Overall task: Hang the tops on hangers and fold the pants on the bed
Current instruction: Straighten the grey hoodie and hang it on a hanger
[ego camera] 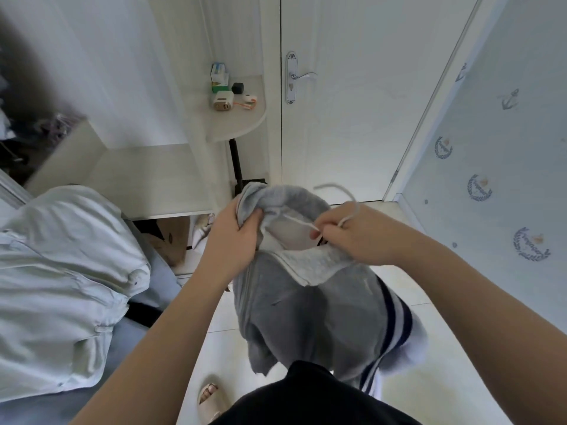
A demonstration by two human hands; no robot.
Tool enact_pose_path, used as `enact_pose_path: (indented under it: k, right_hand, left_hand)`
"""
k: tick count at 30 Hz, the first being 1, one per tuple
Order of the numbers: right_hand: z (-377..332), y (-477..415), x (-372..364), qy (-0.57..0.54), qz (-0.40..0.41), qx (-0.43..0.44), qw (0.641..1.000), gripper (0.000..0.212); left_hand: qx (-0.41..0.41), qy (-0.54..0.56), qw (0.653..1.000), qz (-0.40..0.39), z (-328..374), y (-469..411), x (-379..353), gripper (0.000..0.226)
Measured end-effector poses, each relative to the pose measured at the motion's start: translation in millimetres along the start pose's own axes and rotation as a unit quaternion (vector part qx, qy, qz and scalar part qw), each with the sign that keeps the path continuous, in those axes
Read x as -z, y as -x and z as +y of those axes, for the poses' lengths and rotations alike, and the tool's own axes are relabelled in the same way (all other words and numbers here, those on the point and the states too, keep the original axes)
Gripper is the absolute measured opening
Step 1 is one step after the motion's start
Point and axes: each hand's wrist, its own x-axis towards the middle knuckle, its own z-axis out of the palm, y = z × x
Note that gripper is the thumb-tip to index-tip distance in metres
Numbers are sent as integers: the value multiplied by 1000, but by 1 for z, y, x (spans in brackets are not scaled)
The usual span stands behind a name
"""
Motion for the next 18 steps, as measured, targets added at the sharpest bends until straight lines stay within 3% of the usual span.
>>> enact_pose_path:
  k: [1, 5, 7, 9, 13, 16, 18]
  right_hand:
    - [0, 0, 2, -10, 8, 4, 1000, 28]
    - [-4, -6, -6, -13, -85, 11, 996, 27]
    - [-1, -7, -4, -91, -62, -1, 994, 26]
    - [2, -6, -2, -145, -38, -5, 989, 28]
    - [-6, -6, 4, -188, -52, 26, 981, 30]
    - [-13, -10, 11, -189, -36, 63, 979, 31]
    - [-14, -15, 14, -194, -15, 77, 978, 30]
  left_hand:
    - [13, 10, 1000, -17, -3, 4, -2, 12]
    - [24, 21, 998, -58, -7, 15, -8, 14]
    - [62, 9, 992, -107, -13, 17, -2, 12]
    - [77, -26, 988, -132, -18, 20, 10, 24]
    - [-30, -104, 994, -6, -9, 8, 41, 56]
    - [-86, -265, 951, -132, -4, -5, 49, 54]
    - [-97, -255, 945, -180, -6, -4, 43, 37]
